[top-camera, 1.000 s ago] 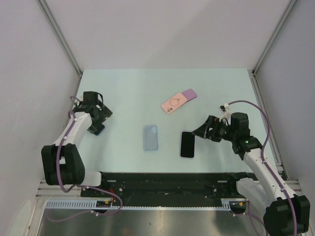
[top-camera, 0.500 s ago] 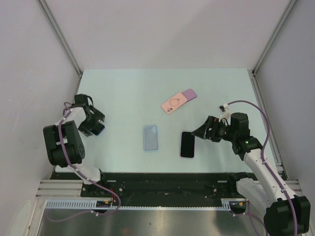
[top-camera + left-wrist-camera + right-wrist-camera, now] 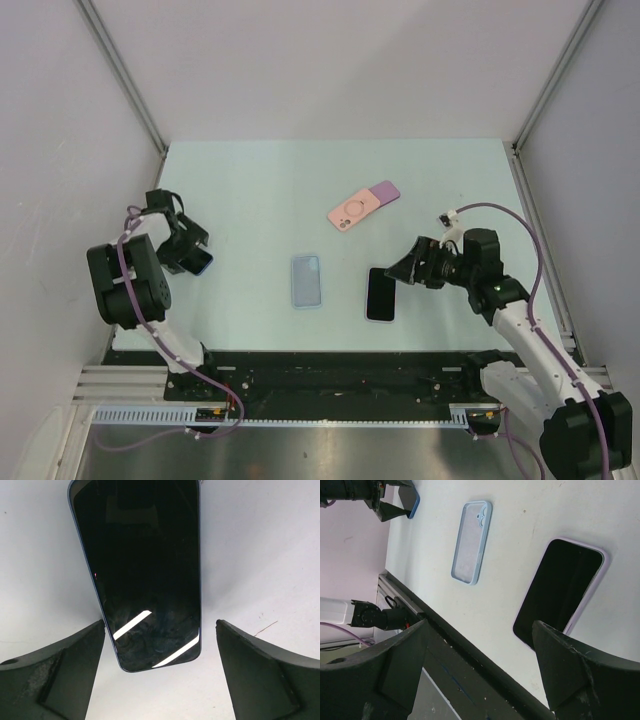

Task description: Put the phone into the phone case

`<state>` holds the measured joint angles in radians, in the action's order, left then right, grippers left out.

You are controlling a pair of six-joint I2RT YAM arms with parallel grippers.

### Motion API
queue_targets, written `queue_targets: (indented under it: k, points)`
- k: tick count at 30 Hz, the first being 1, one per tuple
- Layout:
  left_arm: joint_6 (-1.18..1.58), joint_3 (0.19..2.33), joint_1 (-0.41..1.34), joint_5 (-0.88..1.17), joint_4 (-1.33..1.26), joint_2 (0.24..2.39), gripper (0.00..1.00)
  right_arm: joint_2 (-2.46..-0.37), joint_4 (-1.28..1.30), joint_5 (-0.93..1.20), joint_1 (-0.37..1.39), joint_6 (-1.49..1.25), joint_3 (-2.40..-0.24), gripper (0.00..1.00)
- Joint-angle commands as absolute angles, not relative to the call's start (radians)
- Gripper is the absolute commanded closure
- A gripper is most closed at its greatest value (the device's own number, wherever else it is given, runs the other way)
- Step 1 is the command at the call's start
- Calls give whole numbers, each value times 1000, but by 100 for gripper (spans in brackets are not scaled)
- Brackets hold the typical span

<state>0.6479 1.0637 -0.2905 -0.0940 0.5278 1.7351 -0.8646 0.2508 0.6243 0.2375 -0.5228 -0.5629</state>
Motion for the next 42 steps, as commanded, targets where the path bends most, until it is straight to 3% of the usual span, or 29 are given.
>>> queue_targets:
  k: [1, 12, 24, 29, 42]
  points:
    - [681, 1088, -301, -113, 560, 1773, 5, -891, 187, 610, 258, -529, -571, 12]
    - [791, 1104, -304, -135, 636, 1815, 16, -917, 202, 537, 324, -587, -612, 14]
    - [816, 1170, -305, -86, 736, 1882, 15, -905, 195, 408, 469, -646, -612, 14]
    - [828, 1135, -304, 10, 742, 1884, 20, -923, 157, 356, 526, -679, -615, 14]
    - [923, 879, -275, 133, 706, 1596, 35, -1049, -23, 172, 742, -796, -618, 14]
